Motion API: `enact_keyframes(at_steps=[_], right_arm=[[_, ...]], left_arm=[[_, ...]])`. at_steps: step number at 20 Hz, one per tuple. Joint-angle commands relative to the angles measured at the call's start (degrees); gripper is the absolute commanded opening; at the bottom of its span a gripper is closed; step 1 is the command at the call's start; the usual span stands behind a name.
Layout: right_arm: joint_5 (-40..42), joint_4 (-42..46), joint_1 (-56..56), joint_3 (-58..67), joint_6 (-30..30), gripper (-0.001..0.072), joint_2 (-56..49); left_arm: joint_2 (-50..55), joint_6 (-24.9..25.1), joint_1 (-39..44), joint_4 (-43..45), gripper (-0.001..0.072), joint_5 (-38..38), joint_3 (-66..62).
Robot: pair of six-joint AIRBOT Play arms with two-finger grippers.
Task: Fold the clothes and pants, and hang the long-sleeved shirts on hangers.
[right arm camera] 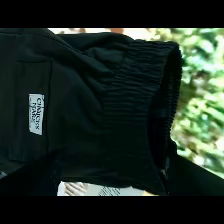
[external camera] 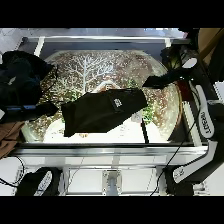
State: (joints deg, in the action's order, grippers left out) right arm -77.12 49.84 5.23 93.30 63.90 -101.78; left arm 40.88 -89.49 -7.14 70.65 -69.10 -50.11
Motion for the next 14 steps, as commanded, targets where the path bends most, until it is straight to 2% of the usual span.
enact_keyframes(at_steps=[1, 5, 13, 14], right_arm=[[-2.05, -3.50, 0.15, 0.44, -0.48, 0.0709, -6.40], [-2.58, 1.16, 0.15, 2.19, -0.44, 0.0703, -11.26], [-9.88, -0.48, -2.34, 11.37, 3.13, 0.0688, -21.55], [-10.56, -0.94, -2.67, 11.37, 3.17, 0.0648, -22.03]], left_arm=[[-0.50, -0.81, -0.15, 0.02, 0.0704, 0.74, -0.94], [-0.50, -2.93, -0.15, 0.02, 0.0703, 0.74, -0.94], [-0.50, -3.39, -0.15, 0.02, 0.0704, 0.74, -0.92], [-0.50, -3.39, -0.15, 0.02, 0.0703, 0.74, -0.92]])
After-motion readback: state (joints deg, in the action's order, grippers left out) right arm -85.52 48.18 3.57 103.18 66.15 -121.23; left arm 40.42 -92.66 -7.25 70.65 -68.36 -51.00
